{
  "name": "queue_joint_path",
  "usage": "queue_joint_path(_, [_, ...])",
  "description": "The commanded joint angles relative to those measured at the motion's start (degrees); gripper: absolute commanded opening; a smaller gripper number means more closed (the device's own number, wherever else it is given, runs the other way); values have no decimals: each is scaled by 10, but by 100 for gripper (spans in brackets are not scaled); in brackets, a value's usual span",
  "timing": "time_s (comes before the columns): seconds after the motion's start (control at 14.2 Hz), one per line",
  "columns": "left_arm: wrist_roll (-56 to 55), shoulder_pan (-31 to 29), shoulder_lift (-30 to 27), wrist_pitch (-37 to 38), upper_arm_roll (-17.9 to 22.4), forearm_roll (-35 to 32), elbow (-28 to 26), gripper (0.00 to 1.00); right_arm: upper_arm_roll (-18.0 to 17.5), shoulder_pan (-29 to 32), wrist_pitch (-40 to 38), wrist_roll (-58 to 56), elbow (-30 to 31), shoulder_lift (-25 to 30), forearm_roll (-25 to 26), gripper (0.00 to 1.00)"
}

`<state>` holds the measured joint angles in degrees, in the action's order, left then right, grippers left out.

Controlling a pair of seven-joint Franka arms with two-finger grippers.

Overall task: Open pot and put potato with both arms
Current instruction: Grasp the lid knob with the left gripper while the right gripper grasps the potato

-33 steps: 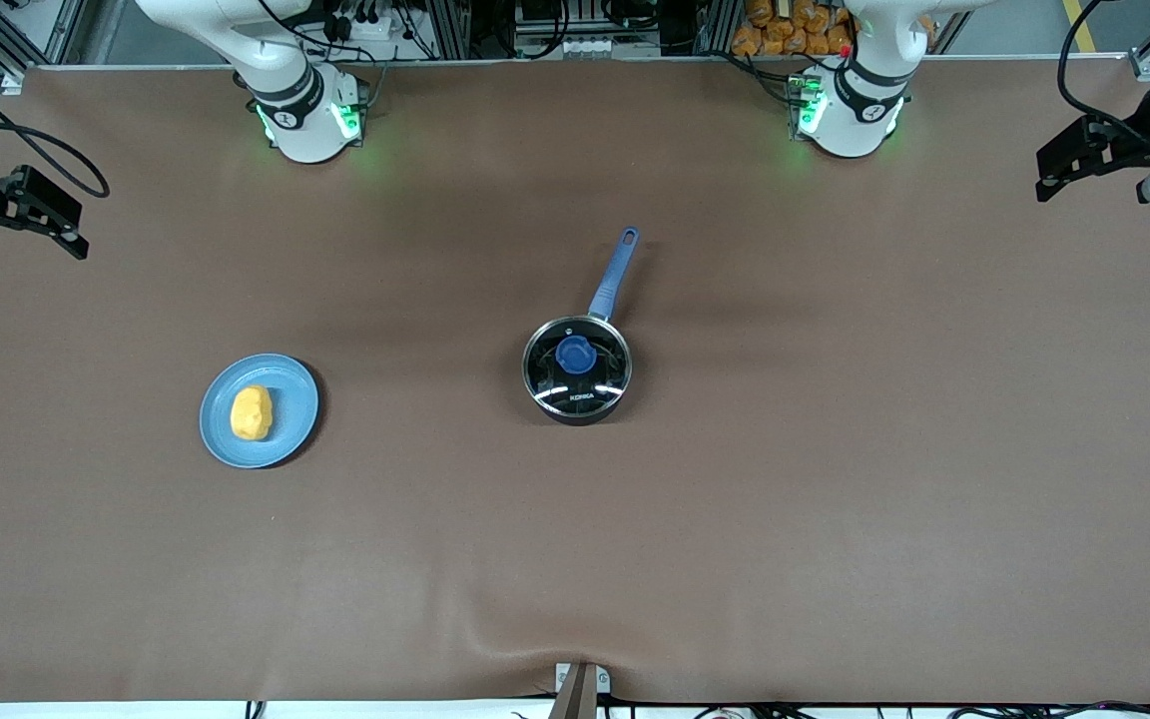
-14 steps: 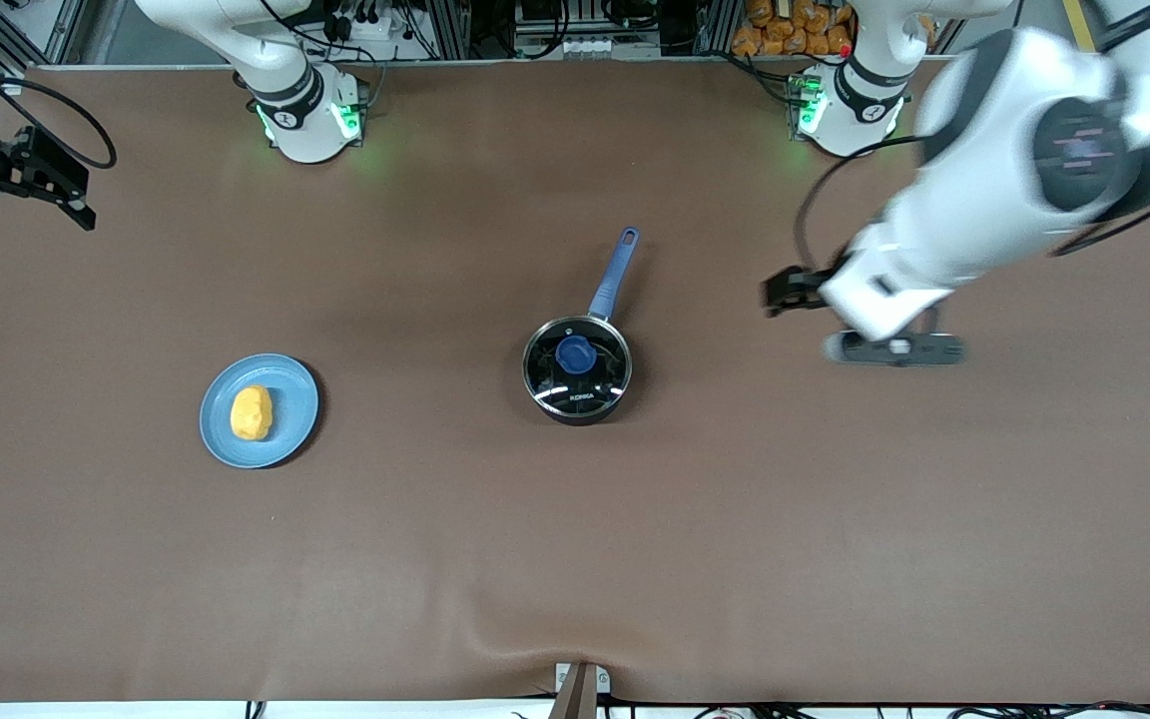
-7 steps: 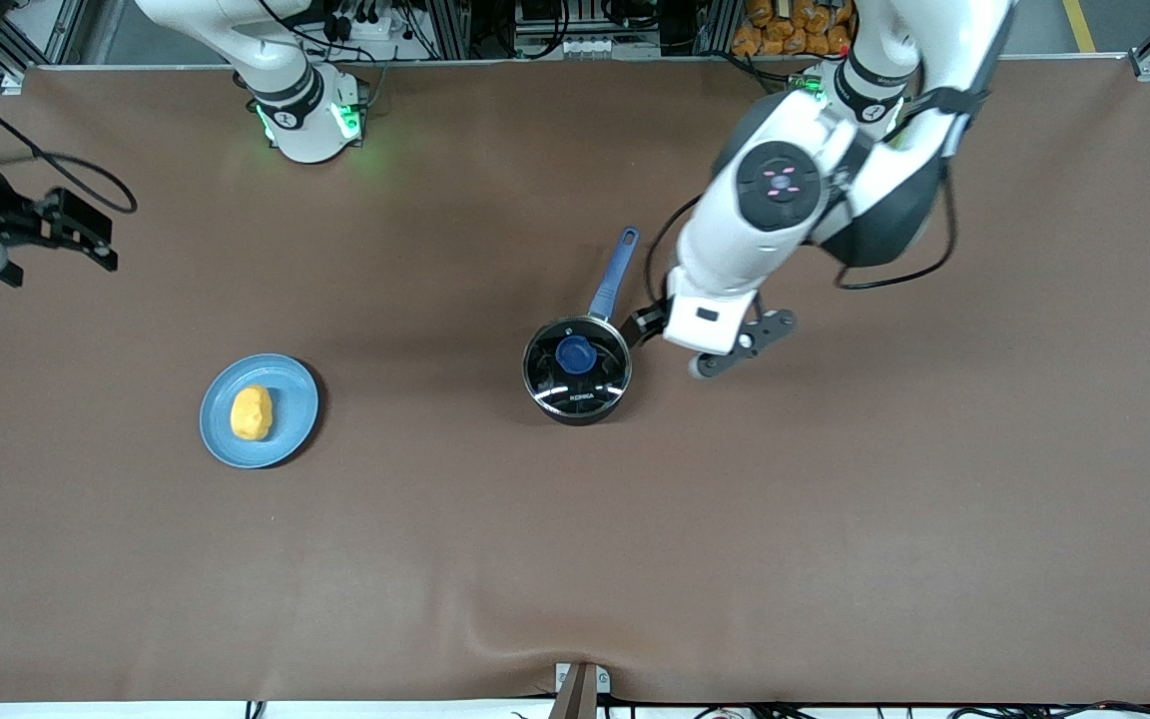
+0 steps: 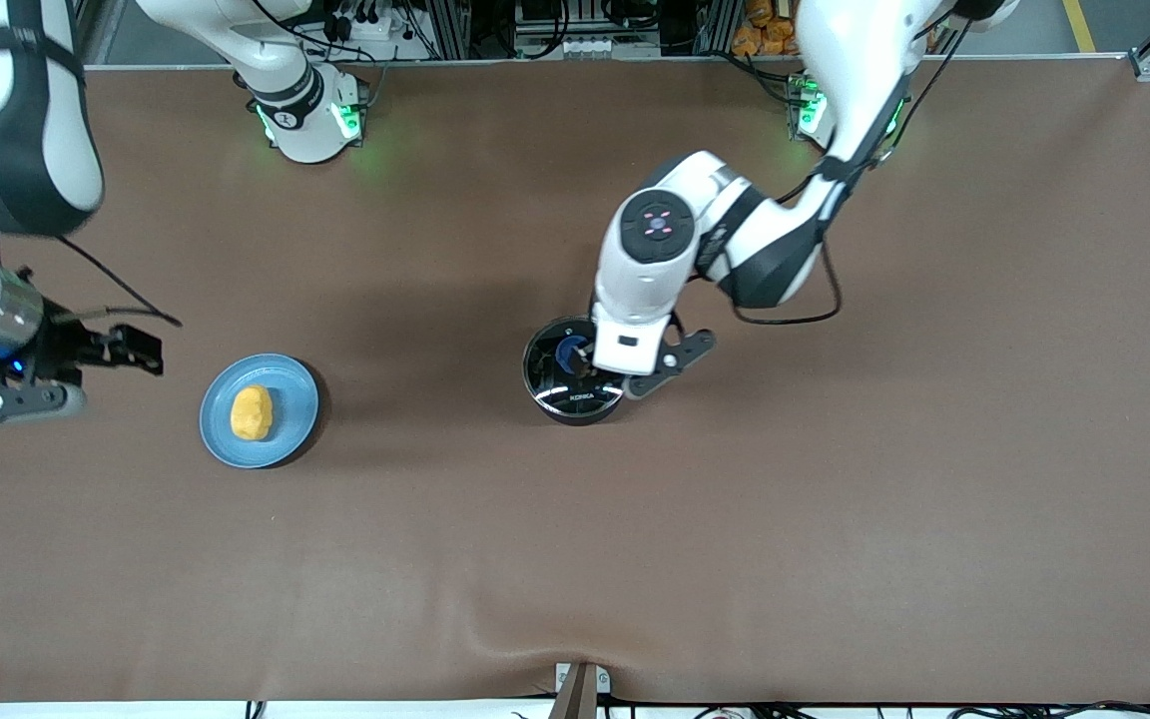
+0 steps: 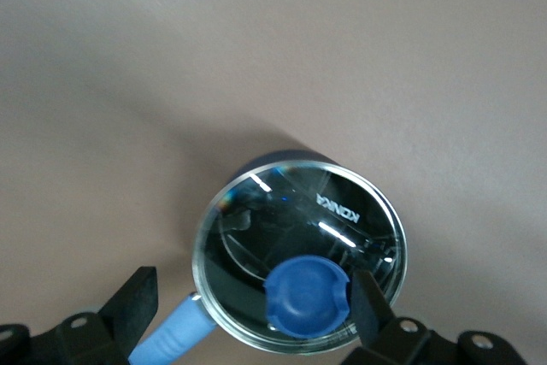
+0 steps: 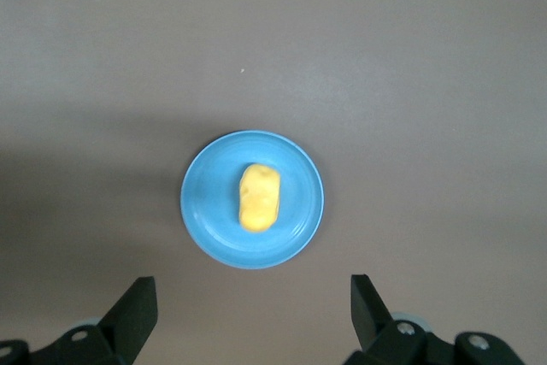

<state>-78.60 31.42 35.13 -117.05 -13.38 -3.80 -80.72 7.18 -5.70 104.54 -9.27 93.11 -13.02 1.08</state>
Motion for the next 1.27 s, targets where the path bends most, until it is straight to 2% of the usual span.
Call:
queue_joint_path(0.0, [-8, 28, 34, -17, 12, -16, 35, 100, -9, 27, 45, 7, 56, 7, -11, 100])
queue_joint_path(0.21, [-32, 43, 48, -60, 17, -17, 35, 100, -10, 34, 128, 7, 137, -1, -37, 100])
queue_joint_path(0.42, [-50, 73, 50, -60, 44, -19, 33, 100, -16, 35, 199, 1, 174, -38, -65, 100])
queue_joint_path(0.63, [-61, 80, 53, -60, 45, -20, 29, 100, -22, 35, 286, -1, 214, -61, -66, 100])
queue_joint_path(0.84, [-80, 81, 59, -60, 47, -21, 30, 100, -28, 34, 402, -2, 284, -76, -66, 100])
queue_joint_path(1.2, [-72, 81, 62, -59, 45, -34, 29, 100, -39, 37, 414, -3, 288, -100, -64, 100])
